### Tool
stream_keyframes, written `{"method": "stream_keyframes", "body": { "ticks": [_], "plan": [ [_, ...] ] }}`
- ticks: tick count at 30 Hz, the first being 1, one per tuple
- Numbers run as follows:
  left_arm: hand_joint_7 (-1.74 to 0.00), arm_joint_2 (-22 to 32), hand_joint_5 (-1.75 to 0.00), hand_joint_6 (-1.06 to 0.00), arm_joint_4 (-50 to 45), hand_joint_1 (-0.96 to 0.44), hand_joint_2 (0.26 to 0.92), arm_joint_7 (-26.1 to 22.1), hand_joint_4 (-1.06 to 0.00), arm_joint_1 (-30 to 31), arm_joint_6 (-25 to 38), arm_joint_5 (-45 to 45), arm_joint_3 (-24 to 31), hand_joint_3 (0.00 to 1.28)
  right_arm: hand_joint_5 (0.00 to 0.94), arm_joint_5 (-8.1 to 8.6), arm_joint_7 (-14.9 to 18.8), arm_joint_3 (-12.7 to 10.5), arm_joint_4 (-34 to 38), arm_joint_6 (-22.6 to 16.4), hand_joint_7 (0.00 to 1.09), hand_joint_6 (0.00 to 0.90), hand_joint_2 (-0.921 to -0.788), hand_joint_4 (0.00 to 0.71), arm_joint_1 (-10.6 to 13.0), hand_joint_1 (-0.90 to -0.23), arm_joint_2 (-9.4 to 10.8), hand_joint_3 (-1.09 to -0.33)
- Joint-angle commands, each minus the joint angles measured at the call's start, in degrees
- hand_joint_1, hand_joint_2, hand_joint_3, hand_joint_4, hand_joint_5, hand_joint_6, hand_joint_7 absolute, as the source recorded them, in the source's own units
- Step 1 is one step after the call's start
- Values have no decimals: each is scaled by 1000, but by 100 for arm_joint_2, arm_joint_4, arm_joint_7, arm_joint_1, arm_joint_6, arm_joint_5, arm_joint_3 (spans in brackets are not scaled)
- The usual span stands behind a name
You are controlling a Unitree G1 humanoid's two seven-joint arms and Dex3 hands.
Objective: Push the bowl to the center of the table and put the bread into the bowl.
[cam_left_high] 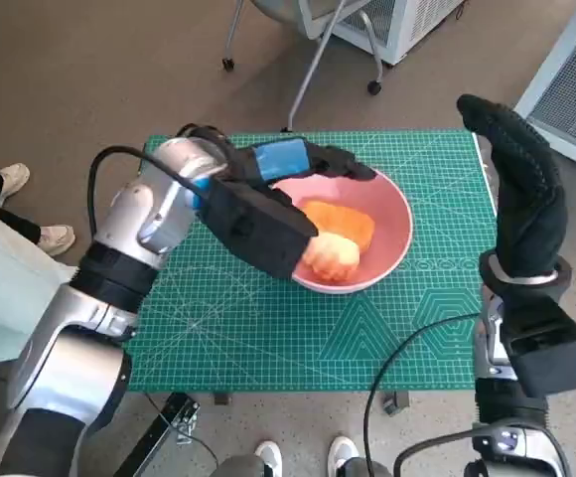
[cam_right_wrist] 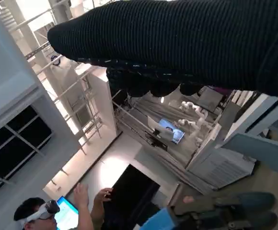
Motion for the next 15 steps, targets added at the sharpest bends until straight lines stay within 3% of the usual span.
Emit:
{"method": "stream_keyframes", "body": {
  "ticks": [1, 7, 11, 15],
  "plan": [
    [-84, 160, -40, -591, -460, -3, 892, 25, -390, 275, 69, -452, 408, 22, 1, 42, 49, 0, 36, 90, 683, 100, -921, 347, -44, -613, -43, -691],
    [-133, 292, -84, -685, -1050, 1, 901, 344, -530, 804, -56, -1113, 1084, 18, 1, 158, 91, -20, 2, 184, 686, 98, -921, 348, -143, -613, -78, -691],
    [-148, 231, -90, -700, -1430, 10, 900, 781, -563, 1254, -194, -1651, 1653, 14, 1, 186, 84, -35, -6, 283, 681, 88, -921, 347, -236, -597, -105, -695],
    [-320, 10, -77, -572, -1732, 14, 903, 1408, -561, 1693, -452, -2071, 2129, 6, 2, 222, 75, -46, -15, 433, 679, 88, -921, 348, -332, -578, -107, -710]
  ]
}}
